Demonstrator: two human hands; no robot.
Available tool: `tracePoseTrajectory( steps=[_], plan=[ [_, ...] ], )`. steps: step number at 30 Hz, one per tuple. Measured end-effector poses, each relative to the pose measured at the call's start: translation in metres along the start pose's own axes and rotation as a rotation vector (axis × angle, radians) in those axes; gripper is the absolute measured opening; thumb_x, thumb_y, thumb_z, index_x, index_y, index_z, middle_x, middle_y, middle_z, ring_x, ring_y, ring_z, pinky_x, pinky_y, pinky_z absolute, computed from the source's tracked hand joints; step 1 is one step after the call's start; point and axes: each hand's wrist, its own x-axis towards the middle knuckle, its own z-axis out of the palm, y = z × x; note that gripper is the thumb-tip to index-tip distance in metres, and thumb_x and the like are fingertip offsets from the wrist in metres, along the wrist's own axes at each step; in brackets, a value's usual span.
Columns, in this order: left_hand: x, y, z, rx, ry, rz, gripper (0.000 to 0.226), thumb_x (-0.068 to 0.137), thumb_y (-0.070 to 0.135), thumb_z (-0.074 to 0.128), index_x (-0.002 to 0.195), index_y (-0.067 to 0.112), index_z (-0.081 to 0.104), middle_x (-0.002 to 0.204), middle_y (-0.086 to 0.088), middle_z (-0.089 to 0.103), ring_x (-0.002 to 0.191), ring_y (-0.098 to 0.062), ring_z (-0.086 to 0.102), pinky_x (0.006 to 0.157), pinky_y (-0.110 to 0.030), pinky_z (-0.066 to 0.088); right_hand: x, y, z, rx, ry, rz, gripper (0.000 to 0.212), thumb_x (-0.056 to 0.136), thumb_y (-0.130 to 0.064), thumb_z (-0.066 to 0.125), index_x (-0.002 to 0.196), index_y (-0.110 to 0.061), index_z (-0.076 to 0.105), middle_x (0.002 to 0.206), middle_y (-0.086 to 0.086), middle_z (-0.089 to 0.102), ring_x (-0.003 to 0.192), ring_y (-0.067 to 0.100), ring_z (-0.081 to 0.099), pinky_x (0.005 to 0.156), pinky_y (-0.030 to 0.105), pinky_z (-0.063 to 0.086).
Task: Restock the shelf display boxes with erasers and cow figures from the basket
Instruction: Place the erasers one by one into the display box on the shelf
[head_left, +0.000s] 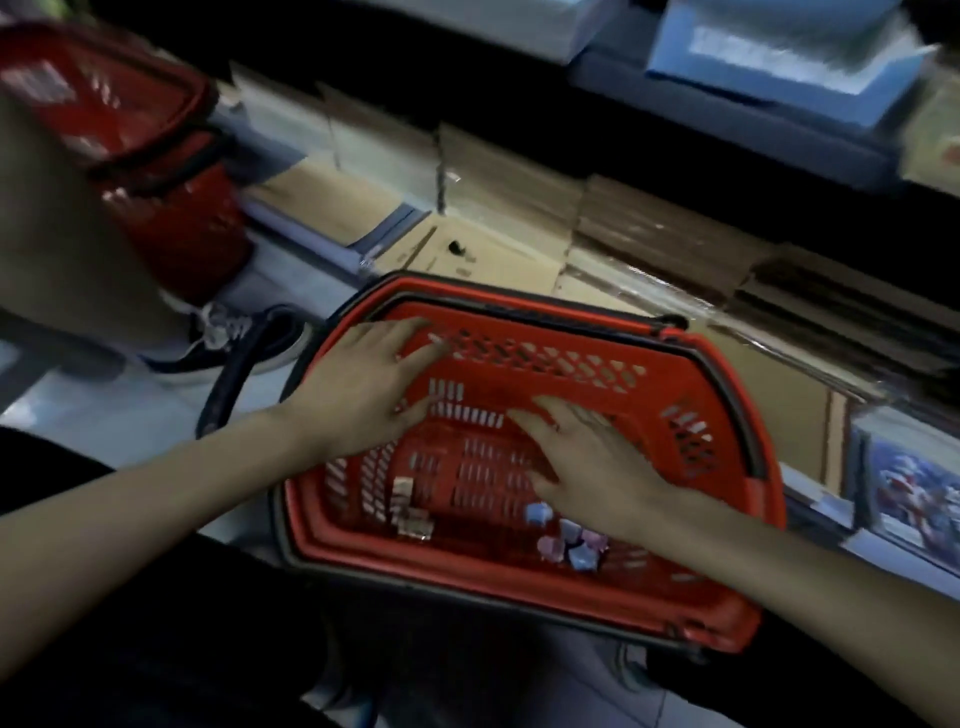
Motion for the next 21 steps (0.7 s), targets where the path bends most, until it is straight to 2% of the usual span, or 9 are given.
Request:
tracePoseTrajectory(
  steps=[4, 9, 12, 14, 16, 19, 21],
  plan=[
    [-0.012, -0.019, 0.017, 0.07, -0.024, 0.034, 0.06, 0.095, 0.046, 0.061, 0.149, 0.023, 0.048, 0.151, -0.017, 0.047, 0.133, -0.039, 0.048, 0.114, -0.053, 0.036, 0.05, -0.018, 0.051, -0.078, -0.242, -0.094, 0.067, 0.087, -0.031, 0.066, 0.148, -0.016, 0.042, 0.144, 0.014, 0.042, 0.132, 0.035, 0.047, 0.106, 0.041, 0.044],
    [-0.021, -0.032, 0.026, 0.039, -0.024, 0.037, 0.054, 0.09, 0.04, 0.059, 0.141, 0.023, 0.058, 0.143, -0.017, 0.054, 0.129, -0.037, 0.052, 0.121, -0.047, 0.027, 0.108, -0.045, 0.126, -0.204, -0.389, -0.323, 0.063, 0.085, -0.032, 0.071, 0.144, -0.017, 0.053, 0.154, 0.019, 0.044, 0.135, 0.04, 0.05, 0.107, 0.045, 0.048],
    [-0.023, -0.035, 0.029, -0.032, 0.025, 0.017, 0.049, 0.09, 0.037, 0.063, 0.137, 0.022, 0.062, 0.135, -0.015, 0.059, 0.126, -0.035, 0.055, 0.122, -0.044, 0.025, 0.135, -0.055, 0.174, -0.216, -0.338, -0.496, 0.05, 0.078, -0.021, 0.079, 0.126, -0.01, 0.068, 0.126, 0.023, 0.065, 0.112, 0.044, 0.066, 0.088, 0.05, 0.059],
    [-0.024, -0.036, 0.032, -0.045, 0.05, 0.016, 0.046, 0.091, 0.036, 0.062, 0.134, 0.021, 0.064, 0.13, -0.013, 0.061, 0.123, -0.034, 0.056, 0.123, -0.044, 0.025, 0.146, -0.06, 0.191, -0.294, -0.225, -0.618, 0.035, 0.084, -0.014, 0.063, 0.115, -0.005, 0.074, 0.116, 0.02, 0.071, 0.105, 0.041, 0.069, 0.086, 0.048, 0.06],
    [-0.023, -0.036, 0.034, -0.043, 0.053, 0.011, 0.045, 0.091, 0.037, 0.058, 0.133, 0.021, 0.064, 0.128, -0.012, 0.061, 0.122, -0.033, 0.057, 0.123, -0.045, 0.026, 0.157, -0.064, 0.204, -0.394, -0.185, -0.698, 0.04, 0.089, -0.018, 0.043, 0.107, -0.007, 0.077, 0.114, 0.016, 0.073, 0.106, 0.036, 0.071, 0.086, 0.043, 0.06],
    [-0.021, -0.035, 0.035, -0.047, 0.067, 0.004, 0.043, 0.091, 0.036, 0.06, 0.131, 0.02, 0.066, 0.125, -0.01, 0.063, 0.12, -0.032, 0.058, 0.124, -0.044, 0.026, 0.169, -0.063, 0.218, -0.455, -0.285, -0.71, 0.041, 0.095, -0.026, 0.039, 0.11, -0.017, 0.076, 0.119, 0.011, 0.071, 0.112, 0.033, 0.068, 0.078, 0.042, 0.059],
    [-0.02, -0.035, 0.036, -0.038, 0.072, 0.003, 0.042, 0.09, 0.036, 0.06, 0.129, 0.019, 0.067, 0.124, -0.009, 0.063, 0.119, -0.032, 0.058, 0.123, -0.043, 0.026, 0.171, -0.061, 0.224, -0.451, -0.335, -0.713, 0.04, 0.097, -0.031, 0.039, 0.112, -0.022, 0.074, 0.121, 0.006, 0.07, 0.114, 0.03, 0.066, 0.079, 0.041, 0.057]
  ],
)
